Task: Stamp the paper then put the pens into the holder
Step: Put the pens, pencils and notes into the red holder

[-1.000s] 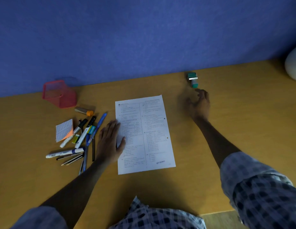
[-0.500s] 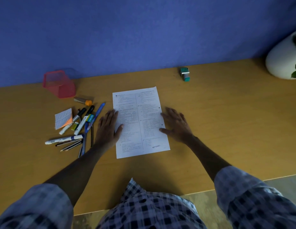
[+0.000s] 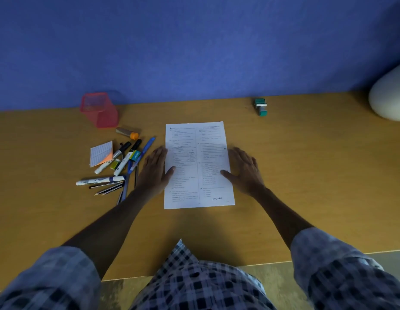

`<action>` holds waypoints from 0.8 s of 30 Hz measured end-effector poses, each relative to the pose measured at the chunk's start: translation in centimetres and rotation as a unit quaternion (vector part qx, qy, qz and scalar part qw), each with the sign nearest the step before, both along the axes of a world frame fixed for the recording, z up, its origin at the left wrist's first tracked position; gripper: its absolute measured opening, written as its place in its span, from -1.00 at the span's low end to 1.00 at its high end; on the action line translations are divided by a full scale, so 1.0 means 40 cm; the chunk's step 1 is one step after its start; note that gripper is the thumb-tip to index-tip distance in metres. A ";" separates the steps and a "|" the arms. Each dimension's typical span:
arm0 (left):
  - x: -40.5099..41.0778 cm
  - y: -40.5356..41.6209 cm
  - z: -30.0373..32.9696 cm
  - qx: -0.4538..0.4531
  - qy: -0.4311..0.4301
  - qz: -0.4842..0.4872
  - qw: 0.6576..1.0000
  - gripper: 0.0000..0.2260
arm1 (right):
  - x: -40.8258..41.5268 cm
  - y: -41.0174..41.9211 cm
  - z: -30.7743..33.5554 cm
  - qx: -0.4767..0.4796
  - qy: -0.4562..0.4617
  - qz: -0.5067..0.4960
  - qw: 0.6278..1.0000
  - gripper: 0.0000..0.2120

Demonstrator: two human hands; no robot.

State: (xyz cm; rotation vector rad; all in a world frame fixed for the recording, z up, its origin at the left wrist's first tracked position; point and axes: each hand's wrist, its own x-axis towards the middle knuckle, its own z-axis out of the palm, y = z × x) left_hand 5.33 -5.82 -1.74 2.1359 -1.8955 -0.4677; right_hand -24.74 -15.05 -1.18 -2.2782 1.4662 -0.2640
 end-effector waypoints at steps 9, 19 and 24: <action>0.138 0.051 0.062 -0.074 -0.064 0.048 0.994 -0.49 | 0.191 0.049 0.036 -0.066 -0.063 0.043 0.995 -0.52; 0.282 0.046 0.079 -0.121 -0.105 0.081 0.984 -0.63 | 0.432 0.078 0.073 0.010 -0.125 0.024 0.992 -0.59; 0.308 0.010 0.060 -0.095 -0.125 0.079 0.984 -0.74 | 0.533 0.057 0.079 0.061 -0.135 0.005 0.989 -0.56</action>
